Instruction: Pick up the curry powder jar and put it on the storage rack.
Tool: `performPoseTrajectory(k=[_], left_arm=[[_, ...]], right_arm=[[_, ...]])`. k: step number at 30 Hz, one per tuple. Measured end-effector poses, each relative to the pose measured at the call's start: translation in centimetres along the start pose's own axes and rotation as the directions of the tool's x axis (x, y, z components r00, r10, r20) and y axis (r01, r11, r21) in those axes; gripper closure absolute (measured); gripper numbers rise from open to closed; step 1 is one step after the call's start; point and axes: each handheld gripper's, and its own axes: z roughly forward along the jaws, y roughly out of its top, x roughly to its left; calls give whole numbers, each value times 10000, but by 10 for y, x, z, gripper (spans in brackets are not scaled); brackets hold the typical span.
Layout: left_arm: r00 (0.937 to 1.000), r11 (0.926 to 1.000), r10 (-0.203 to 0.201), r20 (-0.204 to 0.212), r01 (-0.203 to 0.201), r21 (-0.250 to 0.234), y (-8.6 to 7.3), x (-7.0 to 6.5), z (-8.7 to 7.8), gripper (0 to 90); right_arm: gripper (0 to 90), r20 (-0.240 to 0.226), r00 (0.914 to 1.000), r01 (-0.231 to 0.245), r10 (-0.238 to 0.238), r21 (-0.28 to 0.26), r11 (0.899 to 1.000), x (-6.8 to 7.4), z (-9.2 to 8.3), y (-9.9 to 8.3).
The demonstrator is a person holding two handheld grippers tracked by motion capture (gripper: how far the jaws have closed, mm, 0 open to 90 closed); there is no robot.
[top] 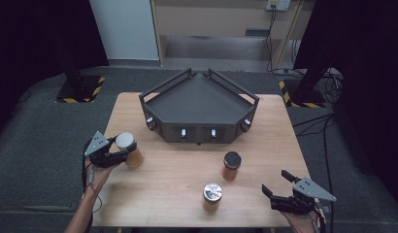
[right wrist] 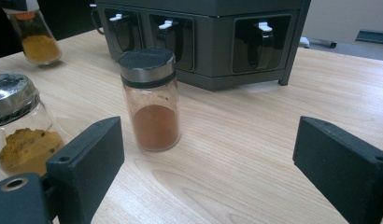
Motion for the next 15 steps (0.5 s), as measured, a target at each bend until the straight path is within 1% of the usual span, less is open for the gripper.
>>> performPoseTrajectory(k=[4, 7, 11, 15], left_arm=[[9995, 10000, 24, 313, -23, -36, 10, -2, 2, 331], [9983, 9998, -33, 578, 45, -199, 15, -2, 3, 331], [9958, 9996, 198, 889, -180, -212, 26, -5, 5, 331], [9929, 9995, 259, 1164, -234, -226, 39, -8, 9, 331]], right_arm=[[87, -5, 10000, 3, -3, 5, 10000, 0, 0, 0], [87, 6, 10000, -3, 3, 0, 10000, 0, 0, 0], [88, -9, 10000, 0, 0, -12, 10000, 0, 0, 0], [87, -14, 10000, 14, -14, -13, 10000, 0, 0, 0]])
